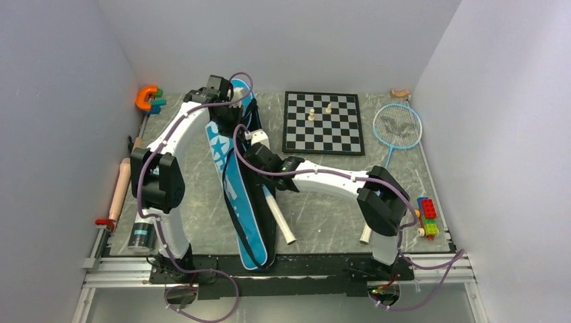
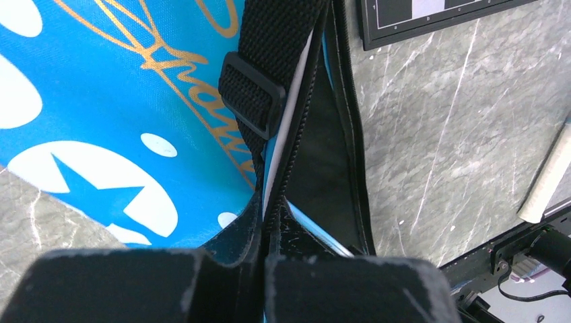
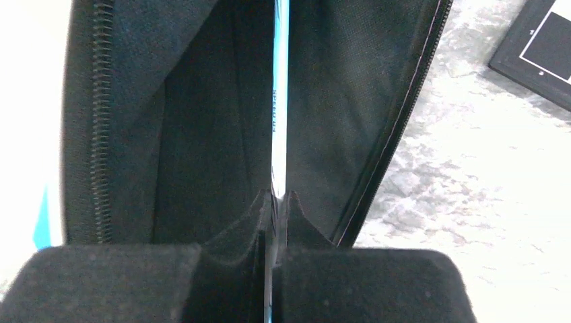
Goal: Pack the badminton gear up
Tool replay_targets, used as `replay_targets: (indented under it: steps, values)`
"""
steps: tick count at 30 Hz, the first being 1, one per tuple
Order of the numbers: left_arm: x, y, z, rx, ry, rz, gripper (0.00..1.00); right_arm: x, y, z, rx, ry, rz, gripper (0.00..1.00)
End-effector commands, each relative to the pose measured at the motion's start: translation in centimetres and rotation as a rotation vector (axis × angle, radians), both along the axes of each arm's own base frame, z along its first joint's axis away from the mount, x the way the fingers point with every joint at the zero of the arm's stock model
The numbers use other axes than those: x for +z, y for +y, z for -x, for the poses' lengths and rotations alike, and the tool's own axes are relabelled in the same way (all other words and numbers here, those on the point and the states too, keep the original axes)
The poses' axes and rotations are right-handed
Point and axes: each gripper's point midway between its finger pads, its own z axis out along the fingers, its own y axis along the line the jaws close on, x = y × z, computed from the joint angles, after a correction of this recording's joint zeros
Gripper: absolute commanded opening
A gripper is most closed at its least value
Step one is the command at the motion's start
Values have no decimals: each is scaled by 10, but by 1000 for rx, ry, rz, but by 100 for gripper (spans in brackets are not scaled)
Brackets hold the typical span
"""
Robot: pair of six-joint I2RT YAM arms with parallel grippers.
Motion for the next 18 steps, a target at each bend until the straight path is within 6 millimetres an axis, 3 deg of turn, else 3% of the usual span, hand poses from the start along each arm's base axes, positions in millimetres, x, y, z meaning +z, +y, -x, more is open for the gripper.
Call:
replay_targets:
  steps: [1,7,11,18]
  values:
    - [41,-31,31,-123,13,156,0,82,48,-32,-14,-138,-326,0]
    - [34,-33,32,-144,34,175,0,82,62,-21,77,-39,-421,1]
    - [30,-31,26,-139,41,172,0,72,61,-14,118,-3,-415,24]
    - [28,-28,23,-127,50,188,0,71,45,-14,145,53,-444,33]
